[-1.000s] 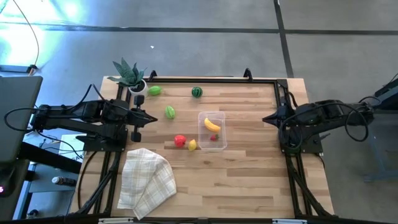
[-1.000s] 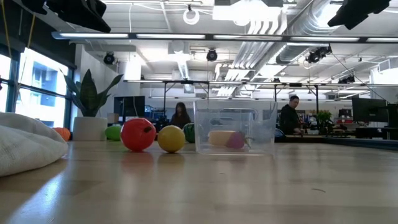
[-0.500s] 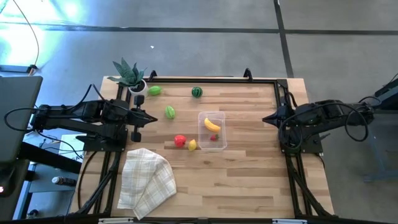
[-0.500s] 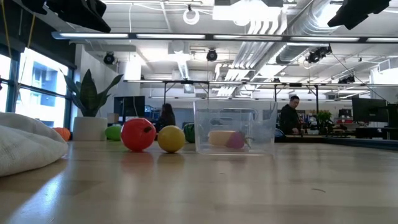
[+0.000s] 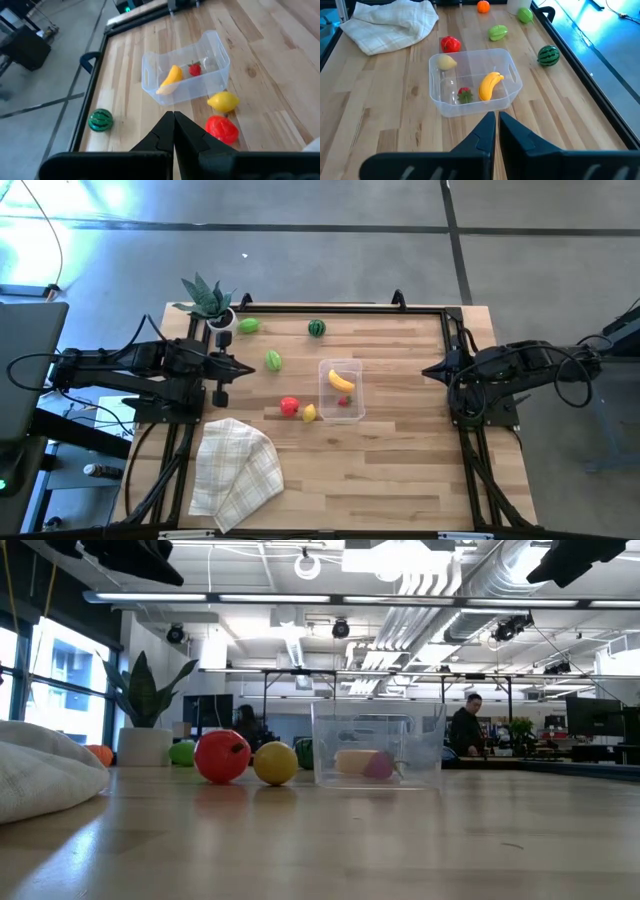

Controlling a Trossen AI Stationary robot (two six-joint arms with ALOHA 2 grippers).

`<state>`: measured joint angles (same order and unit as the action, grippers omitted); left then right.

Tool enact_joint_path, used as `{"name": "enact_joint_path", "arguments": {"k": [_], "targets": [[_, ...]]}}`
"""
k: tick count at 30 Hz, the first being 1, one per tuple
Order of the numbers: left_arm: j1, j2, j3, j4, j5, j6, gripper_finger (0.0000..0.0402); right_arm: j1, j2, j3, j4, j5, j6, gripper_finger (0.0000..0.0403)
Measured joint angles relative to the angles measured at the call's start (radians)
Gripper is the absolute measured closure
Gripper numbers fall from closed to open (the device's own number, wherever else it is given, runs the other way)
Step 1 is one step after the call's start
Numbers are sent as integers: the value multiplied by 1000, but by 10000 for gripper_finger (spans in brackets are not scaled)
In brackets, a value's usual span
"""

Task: Pick and placing Produce into tupperware
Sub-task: Put the star fruit into the transparent bin

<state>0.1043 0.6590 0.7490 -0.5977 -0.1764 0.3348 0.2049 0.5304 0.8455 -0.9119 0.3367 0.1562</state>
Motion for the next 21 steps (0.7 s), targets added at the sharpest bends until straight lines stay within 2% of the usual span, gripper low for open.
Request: {"name": "enact_joint_path", "arguments": {"k": [10, 12, 17, 21], "targets": [[0, 0, 0, 33, -5, -112, 401, 0, 0, 0, 0, 0, 0, 392], [0, 0, 0, 34, -74, -203, 401, 0, 0, 0, 0, 0, 0, 392], [2, 32, 0, -5, -382, -644, 401, 0, 0, 0, 0, 0, 0, 392], [20, 91, 31, -1, -494, -742, 401, 0, 0, 0, 0, 0, 0, 392]]}}
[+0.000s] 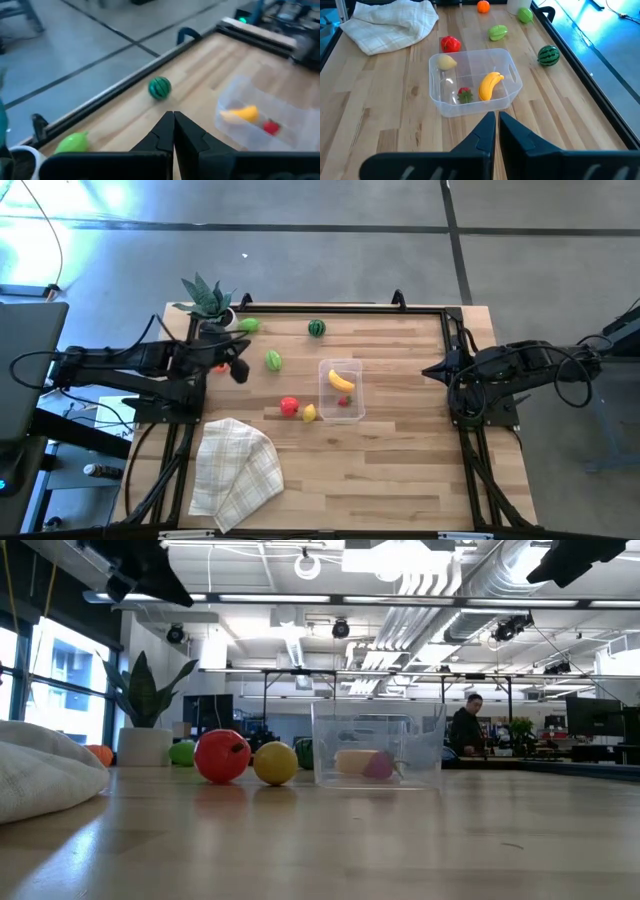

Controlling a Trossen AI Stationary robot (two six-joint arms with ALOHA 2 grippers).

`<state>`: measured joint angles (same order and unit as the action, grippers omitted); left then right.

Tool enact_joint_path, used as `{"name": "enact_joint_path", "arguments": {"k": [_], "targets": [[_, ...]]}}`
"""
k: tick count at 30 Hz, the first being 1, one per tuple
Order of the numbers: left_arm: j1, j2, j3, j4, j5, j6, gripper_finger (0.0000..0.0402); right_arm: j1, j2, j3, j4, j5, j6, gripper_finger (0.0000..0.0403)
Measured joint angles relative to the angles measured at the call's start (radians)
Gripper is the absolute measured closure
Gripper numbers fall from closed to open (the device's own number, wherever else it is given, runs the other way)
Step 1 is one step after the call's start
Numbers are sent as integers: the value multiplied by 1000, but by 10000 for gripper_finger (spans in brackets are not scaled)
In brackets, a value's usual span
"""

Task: Pick and placing Produce into tupperware
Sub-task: Put the star fruit into the transparent bin

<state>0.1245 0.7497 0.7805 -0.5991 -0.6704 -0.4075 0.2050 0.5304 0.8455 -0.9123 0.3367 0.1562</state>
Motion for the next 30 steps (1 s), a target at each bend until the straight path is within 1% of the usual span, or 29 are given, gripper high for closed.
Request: {"name": "enact_joint_path", "arguments": {"k": [2, 5, 8, 11, 13, 15, 17, 19, 21, 22, 25, 30], "targets": [[33, 50, 50, -14, 5, -5, 401, 0, 0, 0, 0, 0, 0, 392], [98, 158, 171, -112, 43, 9, 401, 0, 0, 0, -2, 0, 0, 392], [175, 288, 327, -308, 110, 3, 401, 0, 0, 0, -3, 0, 0, 392], [260, 435, 483, -534, 193, -59, 401, 0, 0, 0, -3, 0, 0, 392], [322, 529, 568, -639, 243, -72, 401, 0, 0, 0, -3, 0, 0, 392], [386, 612, 621, -709, 297, -72, 401, 0, 0, 0, -3, 0, 0, 392], [445, 682, 643, -706, 388, -72, 401, 0, 0, 0, -3, 0, 0, 392], [491, 735, 648, -647, 498, -68, 401, 0, 0, 0, -3, 0, 0, 392], [522, 784, 649, -593, 600, -50, 401, 0, 0, 0, -3, 0, 0, 392], [527, 805, 648, -587, 633, -50, 401, 0, 0, 0, -3, 0, 0, 392], [530, 860, 649, -550, 644, -47, 401, 0, 0, 0, -3, 0, 0, 392], [551, 933, 648, -512, 643, -118, 401, 0, 0, 0, -4, 0, 0, 392]]}}
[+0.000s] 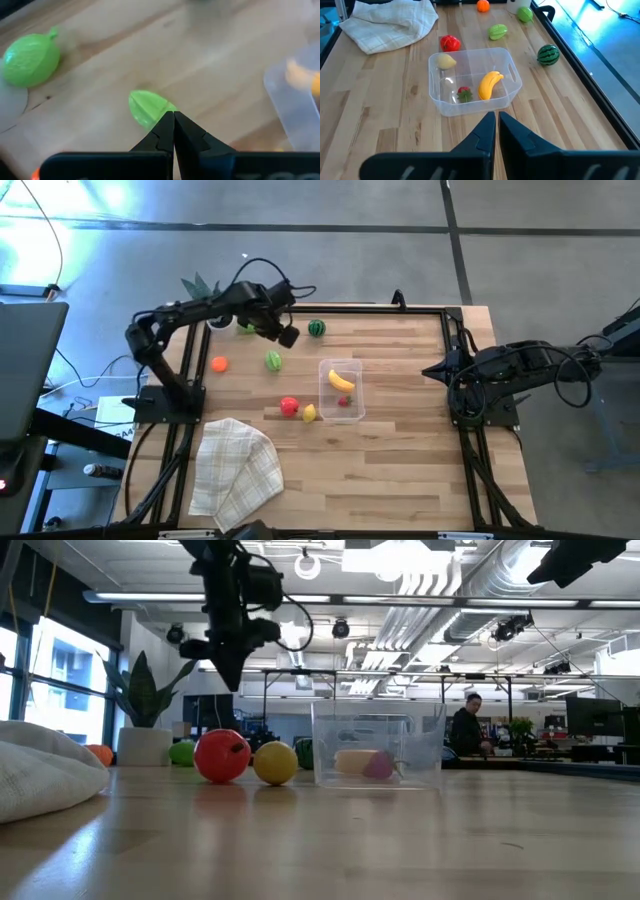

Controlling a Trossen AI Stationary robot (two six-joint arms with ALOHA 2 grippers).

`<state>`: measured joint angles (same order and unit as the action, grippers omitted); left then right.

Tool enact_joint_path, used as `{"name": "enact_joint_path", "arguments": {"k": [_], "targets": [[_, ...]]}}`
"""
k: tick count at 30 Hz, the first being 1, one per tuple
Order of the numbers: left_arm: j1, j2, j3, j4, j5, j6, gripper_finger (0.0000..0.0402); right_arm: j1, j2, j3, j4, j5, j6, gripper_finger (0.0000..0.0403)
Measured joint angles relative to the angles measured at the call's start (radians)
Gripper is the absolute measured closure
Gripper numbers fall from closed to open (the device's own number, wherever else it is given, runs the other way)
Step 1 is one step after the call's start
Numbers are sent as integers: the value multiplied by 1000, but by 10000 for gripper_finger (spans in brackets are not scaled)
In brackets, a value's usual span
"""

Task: Pick and placing Produce into tupperware
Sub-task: Put the star fruit into the transparent bin

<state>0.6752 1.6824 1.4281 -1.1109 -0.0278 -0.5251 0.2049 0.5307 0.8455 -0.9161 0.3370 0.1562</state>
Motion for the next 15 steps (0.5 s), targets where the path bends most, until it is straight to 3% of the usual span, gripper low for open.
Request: {"name": "enact_joint_path", "arguments": {"k": [7, 15], "targets": [[-24, 56, 0, 11, 7, -186, 401, 0, 0, 0, 0, 0, 0, 392], [-49, 68, 0, 17, 31, -205, 401, 0, 0, 0, 0, 0, 0, 392]]}}
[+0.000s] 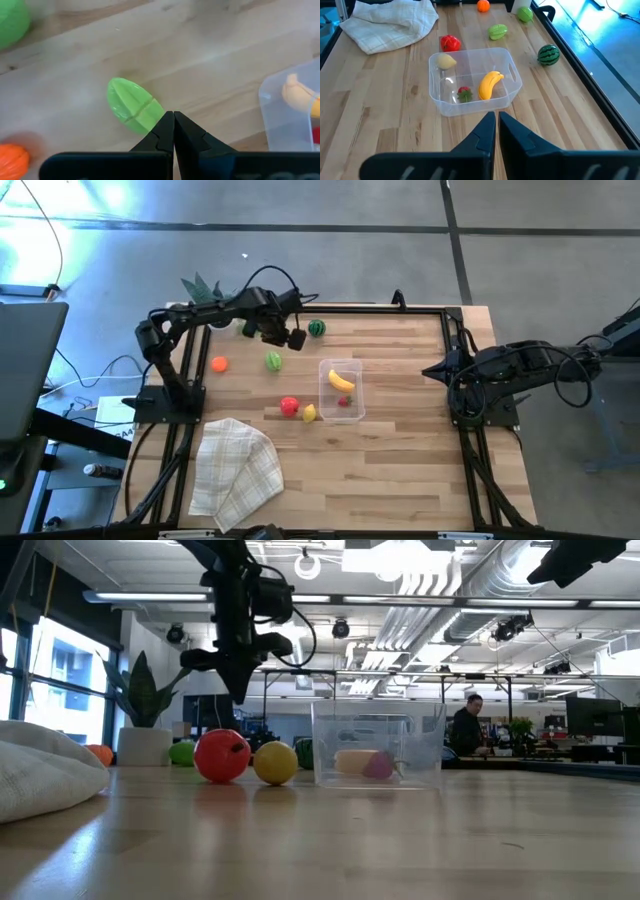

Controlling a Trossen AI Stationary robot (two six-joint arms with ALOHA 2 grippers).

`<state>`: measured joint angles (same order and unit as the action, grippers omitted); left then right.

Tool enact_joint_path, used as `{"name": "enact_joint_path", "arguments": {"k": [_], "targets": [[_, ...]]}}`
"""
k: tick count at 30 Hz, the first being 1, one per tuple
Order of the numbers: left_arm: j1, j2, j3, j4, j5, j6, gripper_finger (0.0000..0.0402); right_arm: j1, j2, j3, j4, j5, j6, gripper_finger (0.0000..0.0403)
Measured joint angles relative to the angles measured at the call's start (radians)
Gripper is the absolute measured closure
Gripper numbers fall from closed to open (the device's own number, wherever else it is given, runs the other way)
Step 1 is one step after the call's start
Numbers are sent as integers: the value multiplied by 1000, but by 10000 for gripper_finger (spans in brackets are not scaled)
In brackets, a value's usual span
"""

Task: Pick and placing Produce into tupperware
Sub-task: Put the star fruit into the transparent bin

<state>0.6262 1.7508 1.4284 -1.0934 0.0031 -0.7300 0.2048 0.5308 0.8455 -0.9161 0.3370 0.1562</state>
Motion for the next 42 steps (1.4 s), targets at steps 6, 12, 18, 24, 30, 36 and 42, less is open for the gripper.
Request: {"name": "enact_joint_path", "arguments": {"k": [6, 12, 18, 24, 30, 36, 42], "targets": [[3, 0, 0, 8, -12, 20, 401, 0, 0, 0, 0, 0, 0, 392], [0, 0, 0, 65, 5, 19, 401, 0, 0, 0, 0, 0, 0, 392], [-12, 3, 0, 92, -26, -209, 401, 0, 0, 0, 0, 0, 0, 392], [-67, 18, 0, 90, -34, -404, 401, 0, 0, 0, 0, 0, 0, 392], [-100, 22, -1, 85, -137, -432, 401, 0, 0, 0, 0, 0, 0, 392], [-96, 34, -1, 24, -117, -579, 401, 0, 0, 0, 0, 0, 0, 392], [-97, 61, -2, -138, -86, -706, 401, 0, 0, 0, 0, 0, 0, 392]]}}
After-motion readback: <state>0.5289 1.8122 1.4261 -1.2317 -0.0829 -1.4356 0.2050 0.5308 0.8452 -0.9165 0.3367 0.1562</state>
